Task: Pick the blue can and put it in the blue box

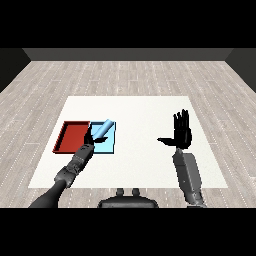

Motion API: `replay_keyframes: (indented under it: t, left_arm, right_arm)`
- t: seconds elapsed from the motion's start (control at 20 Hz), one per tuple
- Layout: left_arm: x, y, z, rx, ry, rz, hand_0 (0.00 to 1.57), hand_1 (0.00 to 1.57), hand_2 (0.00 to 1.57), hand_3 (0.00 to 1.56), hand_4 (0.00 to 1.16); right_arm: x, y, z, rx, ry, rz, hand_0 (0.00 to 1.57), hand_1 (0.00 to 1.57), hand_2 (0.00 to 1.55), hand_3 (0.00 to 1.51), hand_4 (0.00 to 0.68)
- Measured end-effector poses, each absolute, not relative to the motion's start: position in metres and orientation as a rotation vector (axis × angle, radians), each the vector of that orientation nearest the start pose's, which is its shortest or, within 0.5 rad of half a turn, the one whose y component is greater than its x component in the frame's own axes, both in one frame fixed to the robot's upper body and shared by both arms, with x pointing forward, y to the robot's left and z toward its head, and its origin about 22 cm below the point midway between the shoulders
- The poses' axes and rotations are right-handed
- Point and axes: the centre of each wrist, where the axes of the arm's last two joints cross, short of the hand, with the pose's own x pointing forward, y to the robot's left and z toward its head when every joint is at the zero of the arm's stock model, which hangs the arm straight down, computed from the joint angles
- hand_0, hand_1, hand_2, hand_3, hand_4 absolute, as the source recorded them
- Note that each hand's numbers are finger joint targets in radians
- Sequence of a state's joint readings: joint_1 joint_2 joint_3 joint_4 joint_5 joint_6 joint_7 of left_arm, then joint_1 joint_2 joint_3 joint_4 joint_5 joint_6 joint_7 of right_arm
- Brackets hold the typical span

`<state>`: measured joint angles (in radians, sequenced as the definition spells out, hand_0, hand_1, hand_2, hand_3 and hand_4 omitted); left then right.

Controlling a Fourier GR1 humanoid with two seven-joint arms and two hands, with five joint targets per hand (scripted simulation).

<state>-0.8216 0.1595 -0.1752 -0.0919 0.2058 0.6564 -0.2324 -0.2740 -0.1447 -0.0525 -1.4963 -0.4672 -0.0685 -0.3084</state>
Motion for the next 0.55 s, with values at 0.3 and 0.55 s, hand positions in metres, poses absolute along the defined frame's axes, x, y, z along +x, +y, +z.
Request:
replay_keyframes:
  t: [0.3,0.55]
  left_arm:
    - [0.384,0.211,-0.050,0.617,-1.470,0.027,0.00,0.00,0.00,0.00,0.00]
    - [0.386,0.190,-0.035,0.348,-1.775,0.046,0.00,0.00,0.00,0.00,0.00]
  right_arm:
    - [0.303,-0.243,0.062,0.270,-2.024,-0.298,0.00,0.00,0.00,0.00,0.000]
    - [0.299,-0.243,0.057,0.265,-2.014,-0.256,0.00,0.00,0.00,0.00,0.000]
